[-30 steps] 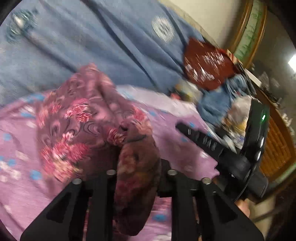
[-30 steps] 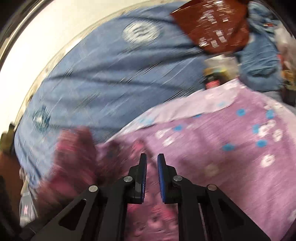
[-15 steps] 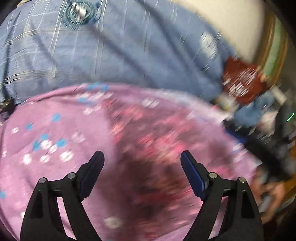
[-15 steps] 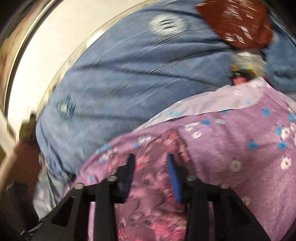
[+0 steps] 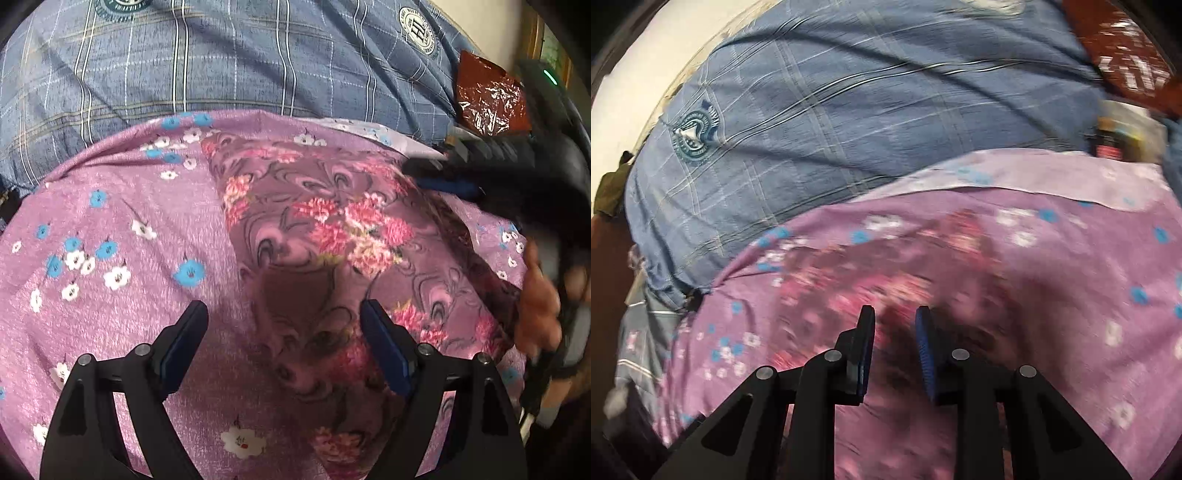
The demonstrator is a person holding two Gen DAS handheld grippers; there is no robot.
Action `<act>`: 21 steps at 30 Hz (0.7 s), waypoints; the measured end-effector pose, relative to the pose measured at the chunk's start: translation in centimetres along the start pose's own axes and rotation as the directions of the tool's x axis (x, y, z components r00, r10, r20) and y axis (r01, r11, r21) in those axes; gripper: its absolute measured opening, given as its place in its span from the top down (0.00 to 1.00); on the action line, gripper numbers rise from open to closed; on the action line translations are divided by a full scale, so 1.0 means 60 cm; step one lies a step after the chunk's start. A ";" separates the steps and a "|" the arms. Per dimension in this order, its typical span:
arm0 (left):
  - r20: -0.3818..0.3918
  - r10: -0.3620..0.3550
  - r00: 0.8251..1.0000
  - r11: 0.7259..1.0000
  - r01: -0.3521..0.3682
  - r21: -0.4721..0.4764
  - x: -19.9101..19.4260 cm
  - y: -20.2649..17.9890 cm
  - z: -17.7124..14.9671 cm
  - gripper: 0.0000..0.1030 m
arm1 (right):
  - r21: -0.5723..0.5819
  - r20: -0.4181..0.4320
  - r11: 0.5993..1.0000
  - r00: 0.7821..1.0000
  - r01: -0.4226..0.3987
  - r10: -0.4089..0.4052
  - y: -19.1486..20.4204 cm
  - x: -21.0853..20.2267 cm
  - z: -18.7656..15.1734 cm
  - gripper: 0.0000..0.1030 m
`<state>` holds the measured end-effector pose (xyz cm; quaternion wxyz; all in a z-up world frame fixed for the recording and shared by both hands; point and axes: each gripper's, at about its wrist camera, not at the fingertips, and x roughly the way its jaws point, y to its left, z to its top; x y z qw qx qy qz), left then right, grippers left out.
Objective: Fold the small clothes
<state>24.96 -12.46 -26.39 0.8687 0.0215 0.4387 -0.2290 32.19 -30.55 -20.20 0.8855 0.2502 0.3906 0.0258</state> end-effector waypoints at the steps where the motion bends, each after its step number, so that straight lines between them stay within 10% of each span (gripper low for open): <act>1: -0.005 -0.003 1.000 1.000 0.003 0.004 0.000 0.001 -0.002 0.17 | -0.004 -0.022 1.000 1.000 0.014 -0.014 0.007 0.015 0.007 0.76; 4: -0.025 -0.013 1.000 1.000 0.013 0.009 0.005 0.007 -0.010 0.17 | -0.044 -0.178 0.995 0.980 0.086 -0.092 0.012 0.101 0.016 0.76; 14: -0.035 -0.026 0.999 1.000 0.026 -0.015 -0.026 0.040 -0.017 0.17 | -0.087 -0.164 0.992 0.984 -0.089 0.074 0.084 0.118 0.032 0.74; 21: -0.007 -0.044 0.999 0.997 0.044 -0.066 -0.032 0.057 -0.023 0.17 | -0.156 -0.171 0.988 0.984 0.019 -0.046 0.109 0.132 0.006 0.74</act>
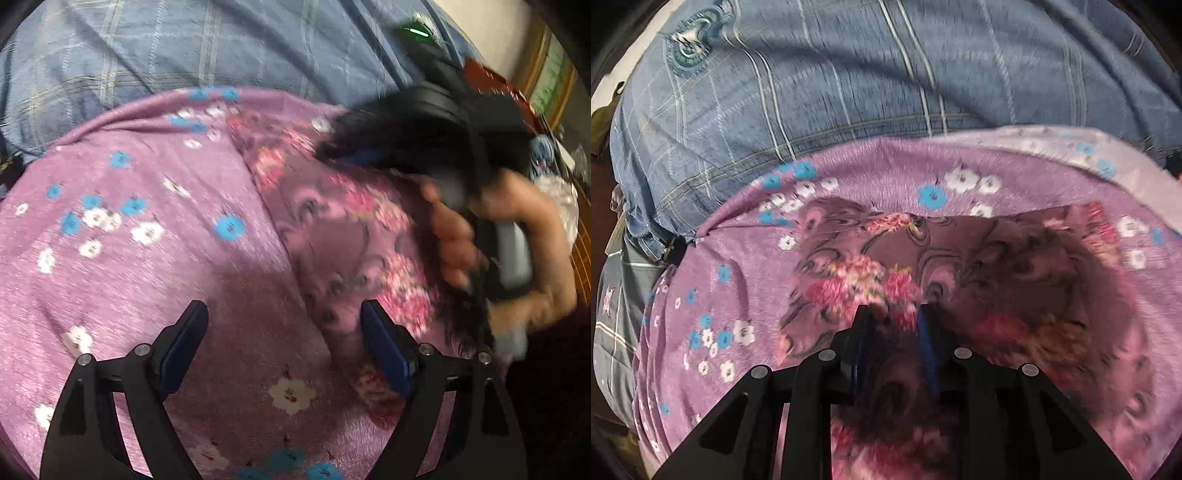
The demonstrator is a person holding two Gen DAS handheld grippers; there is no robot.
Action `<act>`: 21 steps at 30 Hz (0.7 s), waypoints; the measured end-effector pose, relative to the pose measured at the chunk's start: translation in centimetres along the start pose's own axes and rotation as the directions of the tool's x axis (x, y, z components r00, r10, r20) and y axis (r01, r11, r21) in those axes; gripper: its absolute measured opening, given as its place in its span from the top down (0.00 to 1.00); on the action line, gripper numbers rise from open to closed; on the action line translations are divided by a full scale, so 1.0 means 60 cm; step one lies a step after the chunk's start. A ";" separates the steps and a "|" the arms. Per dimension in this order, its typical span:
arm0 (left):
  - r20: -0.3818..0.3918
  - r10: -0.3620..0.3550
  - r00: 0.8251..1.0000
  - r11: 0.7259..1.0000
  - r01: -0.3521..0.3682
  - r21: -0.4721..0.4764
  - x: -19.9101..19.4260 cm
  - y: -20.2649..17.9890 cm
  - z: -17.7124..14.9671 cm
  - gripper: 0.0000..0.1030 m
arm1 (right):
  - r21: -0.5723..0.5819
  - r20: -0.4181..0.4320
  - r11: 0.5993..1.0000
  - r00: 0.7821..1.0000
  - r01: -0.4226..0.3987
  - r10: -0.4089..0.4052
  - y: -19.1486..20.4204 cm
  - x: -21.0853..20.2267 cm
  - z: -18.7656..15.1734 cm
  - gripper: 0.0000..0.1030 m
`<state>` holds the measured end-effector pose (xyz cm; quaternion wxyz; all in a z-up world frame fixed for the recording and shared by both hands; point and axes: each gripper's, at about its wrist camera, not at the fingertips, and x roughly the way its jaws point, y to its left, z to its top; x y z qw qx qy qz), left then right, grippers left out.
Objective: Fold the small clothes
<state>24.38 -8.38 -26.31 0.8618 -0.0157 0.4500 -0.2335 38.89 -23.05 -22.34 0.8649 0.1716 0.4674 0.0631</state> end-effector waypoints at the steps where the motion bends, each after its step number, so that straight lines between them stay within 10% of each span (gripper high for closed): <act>1: 0.023 0.007 1.000 1.000 -0.007 -0.017 -0.004 0.003 0.004 0.17 | -0.003 0.017 1.000 1.000 0.004 -0.004 -0.002 -0.016 -0.006 0.74; 8: 0.086 0.112 0.990 0.987 -0.101 -0.122 0.010 0.004 0.031 0.15 | 0.020 0.138 0.994 0.984 0.111 -0.113 -0.071 -0.177 -0.116 0.68; 13: 0.031 0.192 0.981 0.981 -0.192 -0.026 0.064 -0.036 0.014 0.15 | 0.135 -0.012 0.990 0.999 0.047 -0.046 -0.151 -0.147 -0.203 0.70; 21: 0.167 0.221 0.961 0.975 -0.215 -0.055 0.008 -0.029 0.039 0.15 | 0.050 0.112 0.992 0.986 0.116 -0.121 -0.080 -0.179 -0.155 0.64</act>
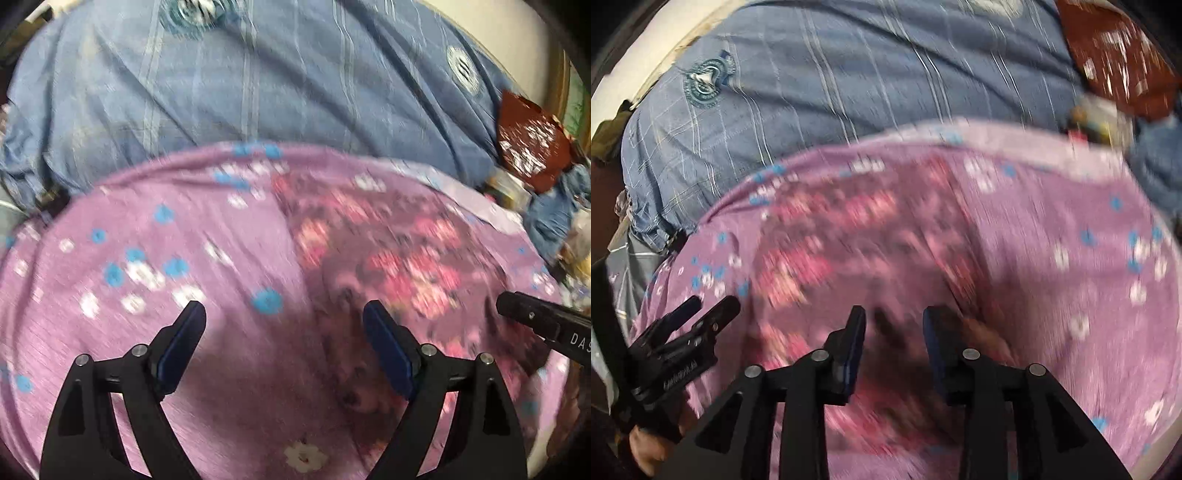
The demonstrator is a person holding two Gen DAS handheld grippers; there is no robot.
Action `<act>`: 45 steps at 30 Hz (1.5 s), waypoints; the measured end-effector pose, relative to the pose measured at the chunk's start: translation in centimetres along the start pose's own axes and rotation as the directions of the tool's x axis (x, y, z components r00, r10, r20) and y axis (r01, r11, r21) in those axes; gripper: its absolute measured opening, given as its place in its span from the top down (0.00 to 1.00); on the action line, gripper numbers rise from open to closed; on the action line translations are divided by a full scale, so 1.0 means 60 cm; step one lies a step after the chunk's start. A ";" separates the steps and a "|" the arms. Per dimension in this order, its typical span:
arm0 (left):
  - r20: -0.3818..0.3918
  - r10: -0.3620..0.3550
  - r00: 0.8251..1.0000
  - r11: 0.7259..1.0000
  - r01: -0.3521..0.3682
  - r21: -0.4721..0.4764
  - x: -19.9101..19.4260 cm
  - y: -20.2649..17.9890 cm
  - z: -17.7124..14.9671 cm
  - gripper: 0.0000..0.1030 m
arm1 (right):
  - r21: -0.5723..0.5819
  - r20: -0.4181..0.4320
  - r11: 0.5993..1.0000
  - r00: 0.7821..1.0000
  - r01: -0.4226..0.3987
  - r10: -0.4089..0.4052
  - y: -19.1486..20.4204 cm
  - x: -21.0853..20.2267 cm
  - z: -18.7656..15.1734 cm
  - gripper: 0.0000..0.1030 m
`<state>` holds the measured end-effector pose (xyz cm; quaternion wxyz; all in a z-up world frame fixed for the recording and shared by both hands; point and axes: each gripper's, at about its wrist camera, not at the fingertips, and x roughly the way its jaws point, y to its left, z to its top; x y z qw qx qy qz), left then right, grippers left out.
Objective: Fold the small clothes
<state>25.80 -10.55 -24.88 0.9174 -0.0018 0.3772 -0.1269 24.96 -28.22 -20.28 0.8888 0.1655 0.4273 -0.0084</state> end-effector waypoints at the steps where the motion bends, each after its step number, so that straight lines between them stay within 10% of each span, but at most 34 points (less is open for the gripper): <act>1: 0.024 0.019 1.000 1.000 -0.019 0.004 -0.001 0.000 0.005 0.15 | -0.011 0.008 1.000 1.000 0.015 -0.015 0.011 0.005 0.005 0.63; 10: -0.016 0.111 0.994 0.972 -0.105 0.210 0.053 -0.028 0.011 0.14 | -0.095 0.035 0.984 0.989 0.148 -0.145 0.049 0.089 0.003 0.50; 45: -0.132 0.066 0.989 0.997 -0.060 0.051 0.064 0.005 0.019 0.00 | -0.095 0.030 0.990 0.994 0.109 -0.106 0.037 0.088 -0.007 0.33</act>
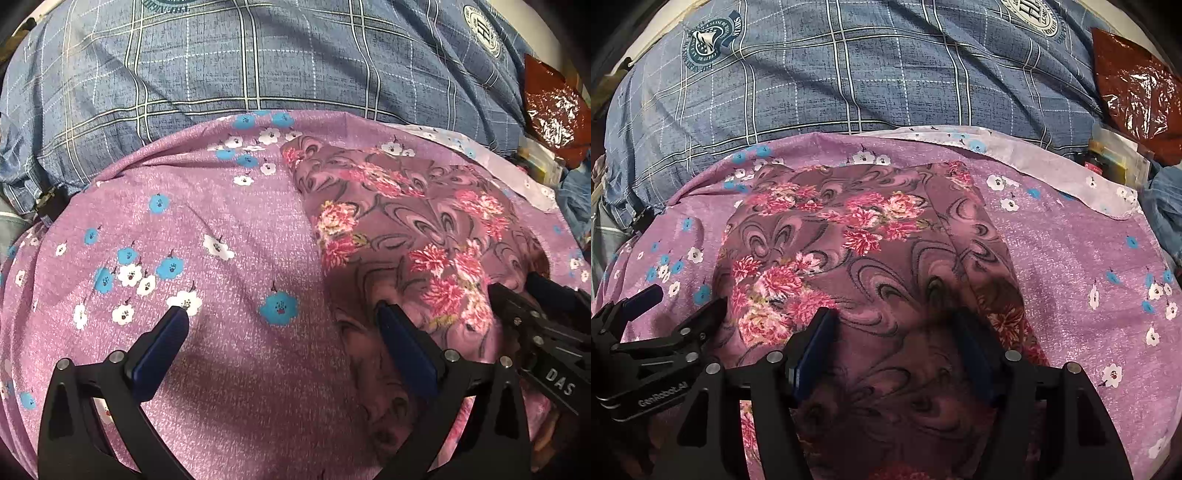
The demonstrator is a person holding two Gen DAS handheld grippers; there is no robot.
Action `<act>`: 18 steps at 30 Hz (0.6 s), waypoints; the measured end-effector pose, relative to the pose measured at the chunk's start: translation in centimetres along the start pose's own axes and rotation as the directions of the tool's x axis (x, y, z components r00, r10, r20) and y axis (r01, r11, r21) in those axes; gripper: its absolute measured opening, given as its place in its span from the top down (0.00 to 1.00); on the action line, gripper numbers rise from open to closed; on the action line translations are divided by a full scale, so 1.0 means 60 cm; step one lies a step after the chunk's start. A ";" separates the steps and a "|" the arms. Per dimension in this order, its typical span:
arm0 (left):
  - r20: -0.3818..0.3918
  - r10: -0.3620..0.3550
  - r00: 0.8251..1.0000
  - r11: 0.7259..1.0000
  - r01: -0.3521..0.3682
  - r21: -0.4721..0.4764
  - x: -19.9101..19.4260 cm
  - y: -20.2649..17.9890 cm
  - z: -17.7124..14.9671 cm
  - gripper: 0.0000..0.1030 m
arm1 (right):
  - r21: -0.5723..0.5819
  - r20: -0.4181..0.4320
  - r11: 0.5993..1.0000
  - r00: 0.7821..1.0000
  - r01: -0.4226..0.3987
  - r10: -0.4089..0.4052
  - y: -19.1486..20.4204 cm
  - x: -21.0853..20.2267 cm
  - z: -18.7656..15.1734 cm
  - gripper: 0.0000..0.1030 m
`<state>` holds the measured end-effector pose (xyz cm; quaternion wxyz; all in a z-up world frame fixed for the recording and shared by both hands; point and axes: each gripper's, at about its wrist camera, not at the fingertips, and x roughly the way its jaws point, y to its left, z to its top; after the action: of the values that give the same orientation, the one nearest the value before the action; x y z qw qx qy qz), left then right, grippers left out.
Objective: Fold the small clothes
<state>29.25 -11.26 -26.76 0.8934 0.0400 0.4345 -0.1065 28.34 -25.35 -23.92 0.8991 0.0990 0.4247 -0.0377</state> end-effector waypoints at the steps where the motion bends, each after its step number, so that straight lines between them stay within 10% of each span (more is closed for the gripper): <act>1: 0.004 -0.004 1.000 1.000 0.004 -0.002 -0.002 0.002 0.000 0.00 | -0.001 0.000 1.000 1.000 -0.002 0.002 0.000 0.000 0.000 0.32; 12: 0.063 0.141 0.988 0.979 -0.148 0.139 -0.012 -0.036 -0.020 0.00 | -0.022 -0.007 0.999 1.000 -0.028 0.028 0.010 0.006 0.001 0.18; 18: 0.052 0.079 0.996 0.993 -0.083 0.079 -0.026 -0.014 -0.003 0.00 | -0.015 0.001 0.998 0.999 -0.053 0.053 0.005 0.000 0.003 0.17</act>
<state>27.99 -11.79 -25.62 0.9050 0.0913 0.4059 -0.0888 28.50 -25.11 -23.76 0.9009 0.1034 0.4213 -0.0106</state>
